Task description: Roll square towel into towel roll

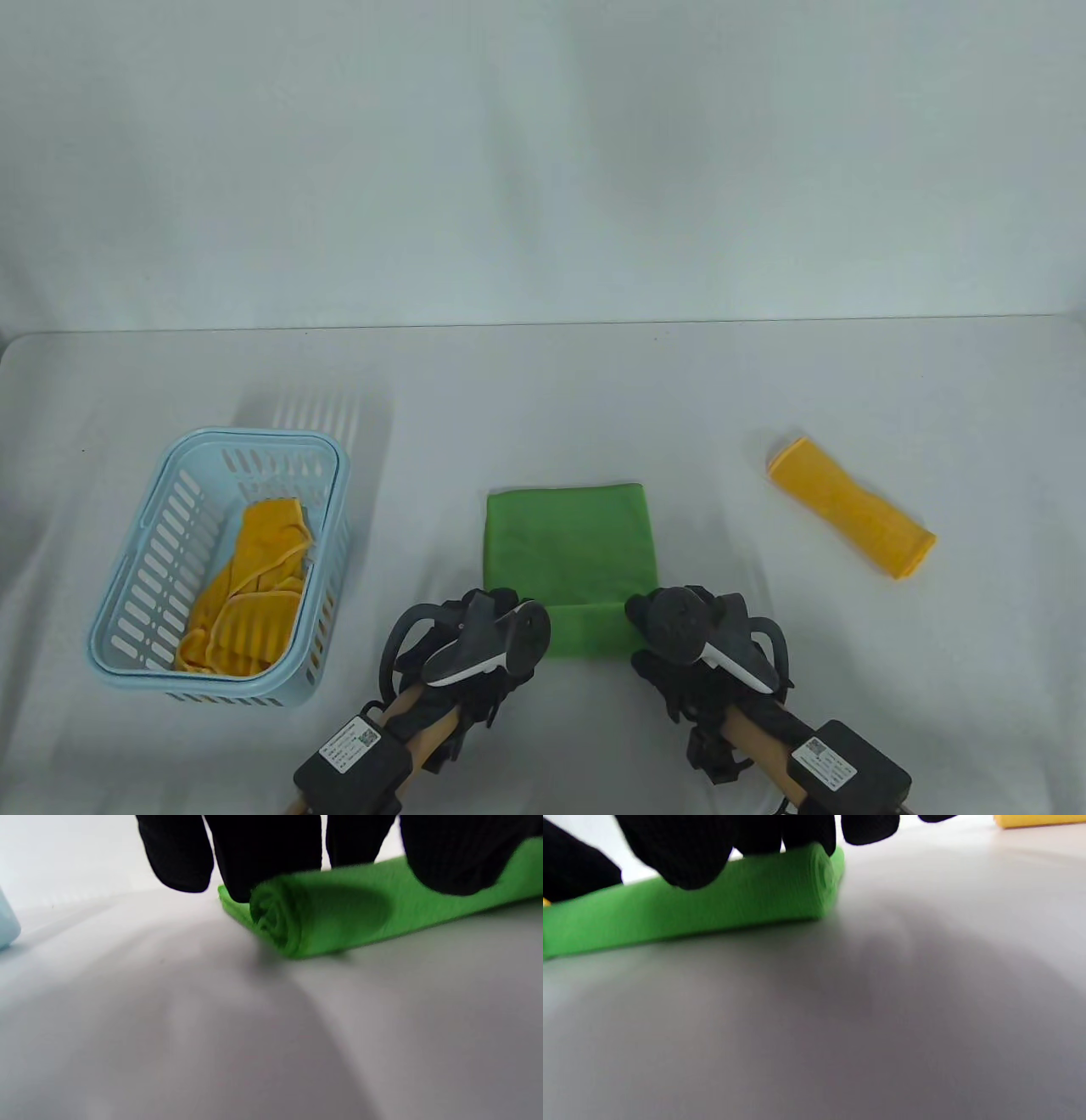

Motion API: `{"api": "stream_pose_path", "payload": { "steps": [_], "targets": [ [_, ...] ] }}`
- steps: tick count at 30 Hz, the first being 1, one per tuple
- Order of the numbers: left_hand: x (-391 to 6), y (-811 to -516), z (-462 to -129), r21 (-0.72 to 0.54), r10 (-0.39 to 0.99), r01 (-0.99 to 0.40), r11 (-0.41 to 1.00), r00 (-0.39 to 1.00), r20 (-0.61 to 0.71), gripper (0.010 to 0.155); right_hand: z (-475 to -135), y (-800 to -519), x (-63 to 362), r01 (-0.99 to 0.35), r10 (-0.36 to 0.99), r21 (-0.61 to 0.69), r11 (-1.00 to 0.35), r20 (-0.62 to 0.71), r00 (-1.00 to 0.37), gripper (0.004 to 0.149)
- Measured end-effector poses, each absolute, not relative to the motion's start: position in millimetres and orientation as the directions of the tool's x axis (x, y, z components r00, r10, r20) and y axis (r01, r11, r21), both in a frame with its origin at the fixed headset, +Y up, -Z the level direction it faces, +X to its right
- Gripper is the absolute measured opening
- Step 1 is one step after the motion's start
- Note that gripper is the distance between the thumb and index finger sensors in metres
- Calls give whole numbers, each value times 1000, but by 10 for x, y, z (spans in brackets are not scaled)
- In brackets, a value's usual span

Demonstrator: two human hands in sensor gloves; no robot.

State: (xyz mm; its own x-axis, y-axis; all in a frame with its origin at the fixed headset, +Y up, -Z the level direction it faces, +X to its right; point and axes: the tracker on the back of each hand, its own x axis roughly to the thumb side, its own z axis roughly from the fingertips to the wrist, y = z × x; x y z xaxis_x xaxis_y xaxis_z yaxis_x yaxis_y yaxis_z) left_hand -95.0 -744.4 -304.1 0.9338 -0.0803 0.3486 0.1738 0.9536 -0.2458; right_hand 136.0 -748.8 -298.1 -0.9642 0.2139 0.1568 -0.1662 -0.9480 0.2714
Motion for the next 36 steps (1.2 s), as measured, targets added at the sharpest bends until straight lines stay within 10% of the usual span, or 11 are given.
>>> {"api": "stream_pose_path", "payload": {
  "steps": [11, 25, 36],
  "targets": [
    [-1047, -7604, -3181, -332, -49, 145, 932, 958, 281, 81, -3222, -7608, 1263, -56, 112, 312, -948, 163, -980, 72],
    [-1352, -7419, -3294, -407, 329, -274, 871, 942, 70, 74, -3296, -7509, 1549, -483, 469, 305, -821, -123, -875, 65],
    [-1348, -7447, -3283, -356, 216, -199, 913, 976, 10, 69, -3308, -7539, 1546, -488, 456, 244, -838, -179, -872, 62]
  ]
}}
